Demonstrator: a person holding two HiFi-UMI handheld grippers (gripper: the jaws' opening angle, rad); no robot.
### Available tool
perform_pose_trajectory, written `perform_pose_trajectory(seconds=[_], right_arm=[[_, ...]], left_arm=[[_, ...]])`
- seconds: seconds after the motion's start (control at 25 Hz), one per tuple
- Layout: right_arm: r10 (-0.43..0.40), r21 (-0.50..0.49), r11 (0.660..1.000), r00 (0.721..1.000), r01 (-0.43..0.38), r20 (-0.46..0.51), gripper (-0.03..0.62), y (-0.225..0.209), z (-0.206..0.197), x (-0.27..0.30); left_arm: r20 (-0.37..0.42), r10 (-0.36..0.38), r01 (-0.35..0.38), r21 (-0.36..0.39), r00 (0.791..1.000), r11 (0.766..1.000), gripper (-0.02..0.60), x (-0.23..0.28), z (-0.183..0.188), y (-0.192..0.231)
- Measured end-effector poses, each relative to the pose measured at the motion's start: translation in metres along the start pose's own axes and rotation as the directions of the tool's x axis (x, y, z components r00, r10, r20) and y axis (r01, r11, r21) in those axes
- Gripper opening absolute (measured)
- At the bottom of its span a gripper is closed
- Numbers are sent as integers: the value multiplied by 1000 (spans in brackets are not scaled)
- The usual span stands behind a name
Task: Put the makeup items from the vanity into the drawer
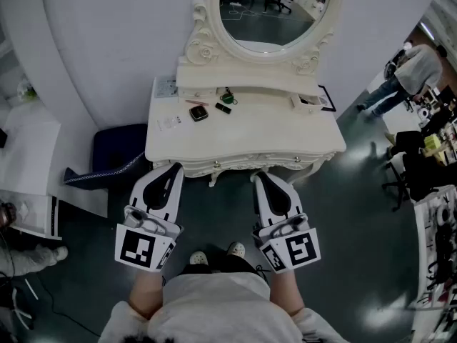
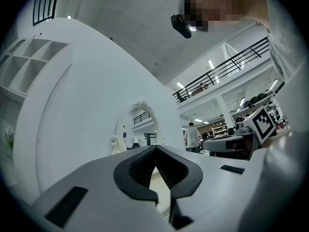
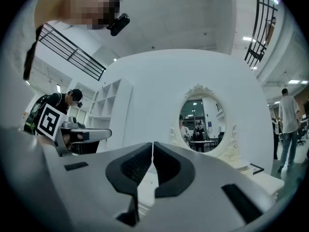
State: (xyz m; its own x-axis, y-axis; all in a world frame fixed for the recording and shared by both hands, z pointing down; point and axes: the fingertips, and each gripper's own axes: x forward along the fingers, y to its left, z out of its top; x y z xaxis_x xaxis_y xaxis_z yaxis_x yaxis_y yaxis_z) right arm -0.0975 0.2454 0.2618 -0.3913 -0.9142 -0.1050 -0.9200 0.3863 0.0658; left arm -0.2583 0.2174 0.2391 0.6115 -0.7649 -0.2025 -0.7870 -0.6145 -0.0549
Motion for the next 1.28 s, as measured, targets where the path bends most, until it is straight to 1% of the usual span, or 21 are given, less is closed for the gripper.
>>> perform_pose_trajectory(seconds=[0.12, 0.36, 0.48, 0.6, 0.76, 0.96, 1.28], right_arm=[[2, 9, 1000, 1000, -2, 2, 25, 5, -2, 3], [16, 4, 1000, 1000, -16, 7, 24, 9, 0, 12], [0, 9, 1000, 1000, 0, 2, 24, 10, -1, 14], [-11, 30, 1000, 1000, 11, 13, 25, 5, -1, 15], [-10, 42, 999, 1000, 9, 20, 25, -5, -5, 20], [15, 36, 999, 999, -16, 32, 25, -18, -9, 41], [65, 18, 998, 997, -66, 44, 25, -64, -7, 76]], left_arm=[[4, 10, -10, -22, 1000, 1000, 15, -2, 1, 8], [15, 12, -12, -12, 1000, 1000, 15, 0, 3, 16], [20, 7, -6, -33, 1000, 999, 15, 2, 1, 20], [17, -5, 6, -35, 1000, 999, 15, 6, -3, 21], [8, -2, 3, -39, 1000, 999, 15, 13, -11, 23], [8, 23, -23, -20, 1000, 1000, 15, 31, -13, 35], [41, 68, -68, 12, 997, 998, 15, 83, -5, 37]])
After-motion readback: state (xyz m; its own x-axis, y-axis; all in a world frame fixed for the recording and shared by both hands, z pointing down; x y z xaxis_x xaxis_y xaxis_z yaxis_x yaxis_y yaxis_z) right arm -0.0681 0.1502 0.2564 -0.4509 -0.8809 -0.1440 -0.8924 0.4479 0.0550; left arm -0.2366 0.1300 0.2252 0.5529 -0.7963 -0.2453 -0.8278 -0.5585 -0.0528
